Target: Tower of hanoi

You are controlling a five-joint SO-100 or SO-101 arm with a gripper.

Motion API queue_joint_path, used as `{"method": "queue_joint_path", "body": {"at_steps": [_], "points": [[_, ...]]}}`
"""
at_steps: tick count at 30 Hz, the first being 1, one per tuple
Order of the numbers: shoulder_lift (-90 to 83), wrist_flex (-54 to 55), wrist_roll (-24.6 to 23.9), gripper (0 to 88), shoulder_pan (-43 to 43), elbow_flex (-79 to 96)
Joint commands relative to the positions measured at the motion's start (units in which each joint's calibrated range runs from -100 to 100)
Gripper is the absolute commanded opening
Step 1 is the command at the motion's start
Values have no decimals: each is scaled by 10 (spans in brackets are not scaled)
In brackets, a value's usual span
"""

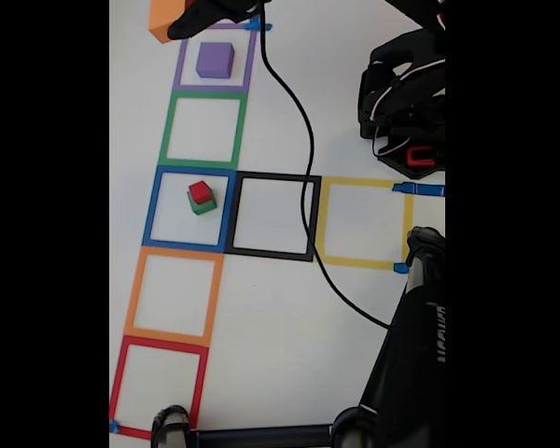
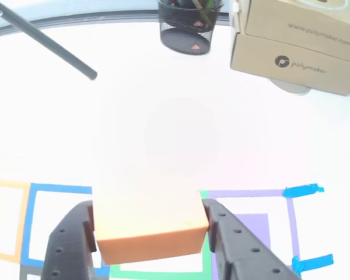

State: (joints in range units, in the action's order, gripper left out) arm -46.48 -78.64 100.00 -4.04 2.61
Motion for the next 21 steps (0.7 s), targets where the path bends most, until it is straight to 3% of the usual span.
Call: {"method": "queue_joint_path", "body": {"at_steps": [1, 6, 9, 16, 21], "points": [[1, -55, 0, 91, 25, -78], [-8, -73, 0, 90, 27, -39], [-33, -25, 0, 91, 19, 52], [-117, 203, 0, 93, -10, 386], [-112, 433, 0, 93, -14, 602]]}}
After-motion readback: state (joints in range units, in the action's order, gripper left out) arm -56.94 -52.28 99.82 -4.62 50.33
